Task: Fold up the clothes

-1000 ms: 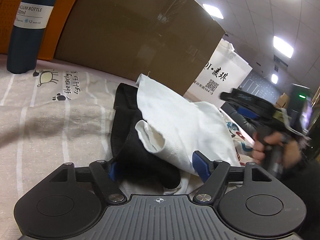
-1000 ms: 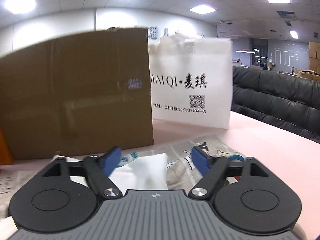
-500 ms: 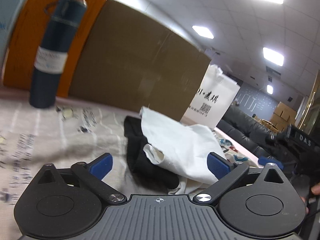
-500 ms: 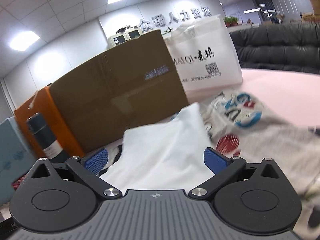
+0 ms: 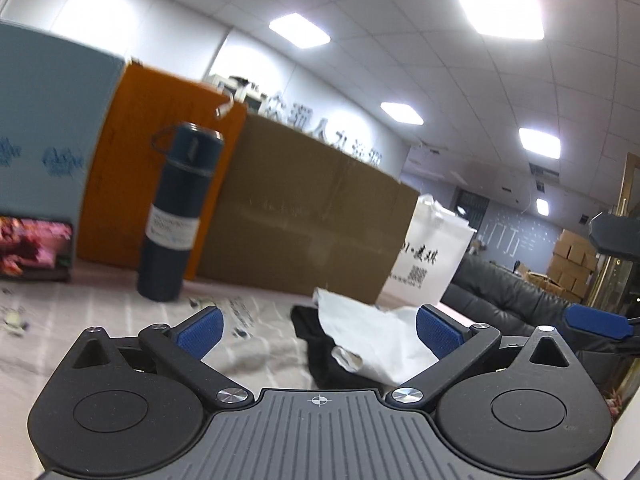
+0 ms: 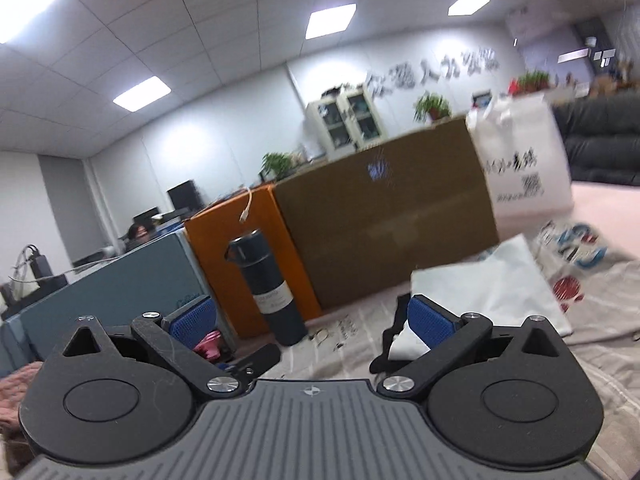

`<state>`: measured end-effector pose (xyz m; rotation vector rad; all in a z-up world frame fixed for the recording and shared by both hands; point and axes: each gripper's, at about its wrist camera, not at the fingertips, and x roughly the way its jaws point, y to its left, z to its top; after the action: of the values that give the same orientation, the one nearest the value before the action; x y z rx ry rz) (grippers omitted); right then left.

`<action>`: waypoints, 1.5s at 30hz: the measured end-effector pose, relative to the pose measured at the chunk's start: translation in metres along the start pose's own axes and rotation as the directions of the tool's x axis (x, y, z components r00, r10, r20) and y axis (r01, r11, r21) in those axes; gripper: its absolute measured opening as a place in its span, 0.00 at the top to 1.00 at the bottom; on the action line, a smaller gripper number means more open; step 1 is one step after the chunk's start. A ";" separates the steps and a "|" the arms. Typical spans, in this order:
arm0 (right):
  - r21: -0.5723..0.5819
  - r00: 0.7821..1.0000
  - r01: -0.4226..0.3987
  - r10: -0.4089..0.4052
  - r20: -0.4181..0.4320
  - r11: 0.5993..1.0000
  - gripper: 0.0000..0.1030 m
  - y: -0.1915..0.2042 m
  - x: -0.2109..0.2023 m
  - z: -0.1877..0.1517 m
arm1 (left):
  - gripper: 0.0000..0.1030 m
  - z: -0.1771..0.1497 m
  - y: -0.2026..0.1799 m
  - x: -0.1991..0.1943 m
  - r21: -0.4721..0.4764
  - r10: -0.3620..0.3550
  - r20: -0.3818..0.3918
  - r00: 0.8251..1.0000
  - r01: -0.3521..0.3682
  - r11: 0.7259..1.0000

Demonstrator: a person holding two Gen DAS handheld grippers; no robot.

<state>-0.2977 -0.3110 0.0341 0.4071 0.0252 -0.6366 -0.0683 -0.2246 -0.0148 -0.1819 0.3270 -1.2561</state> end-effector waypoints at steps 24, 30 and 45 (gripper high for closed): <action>-0.036 0.739 0.638 -0.599 0.309 0.769 0.00 0.003 0.070 -0.110 | 0.00 -0.029 0.016 0.007 0.253 0.105 0.131 0.986 -0.136 0.958; -0.085 0.740 0.645 -0.593 0.316 0.760 0.00 0.006 0.075 -0.114 | 0.00 -0.034 0.016 0.003 0.265 0.106 0.157 0.982 -0.145 0.953; -0.097 0.742 0.641 -0.584 0.329 0.761 0.00 0.009 0.075 -0.115 | 0.00 -0.037 0.011 -0.003 0.304 0.077 0.185 0.980 -0.132 0.944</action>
<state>-0.2205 -0.3035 -0.0791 0.0890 -0.0473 -1.3429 -0.0719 -0.2165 -0.0524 0.0025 -0.0153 -1.1610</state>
